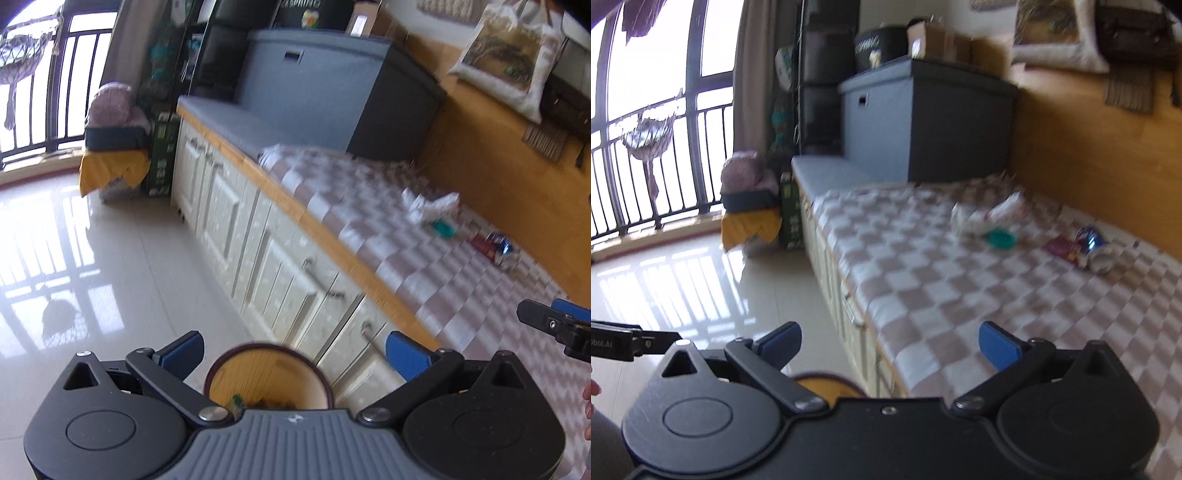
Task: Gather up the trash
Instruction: 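Grasp the white plastic bag with left tool while right tool grasps the teal bottle cap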
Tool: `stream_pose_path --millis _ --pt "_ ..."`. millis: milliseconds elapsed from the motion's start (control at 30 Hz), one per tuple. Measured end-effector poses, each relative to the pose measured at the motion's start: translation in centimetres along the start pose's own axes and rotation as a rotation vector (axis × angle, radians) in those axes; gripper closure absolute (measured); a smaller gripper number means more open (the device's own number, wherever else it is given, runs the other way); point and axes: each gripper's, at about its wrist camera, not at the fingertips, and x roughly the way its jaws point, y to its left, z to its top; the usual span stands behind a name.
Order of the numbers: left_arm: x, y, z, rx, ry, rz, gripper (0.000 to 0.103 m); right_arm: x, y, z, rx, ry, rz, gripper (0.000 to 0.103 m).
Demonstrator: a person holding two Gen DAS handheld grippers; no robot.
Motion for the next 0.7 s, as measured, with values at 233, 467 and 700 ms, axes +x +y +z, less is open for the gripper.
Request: stream_pose_path --millis 233,467,700 --pt "-0.8 -3.7 5.0 0.051 -0.139 -0.068 0.0 -2.4 -3.0 4.4 0.005 -0.166 -0.076 0.0" --pt "1.8 -7.8 9.1 0.11 -0.246 -0.132 0.0 -1.9 -7.7 7.5 0.073 -0.296 -0.211 0.0" --pt "7.9 -11.7 12.3 0.187 -0.306 -0.234 0.0 3.0 -13.2 8.8 0.16 -0.354 -0.303 0.0"
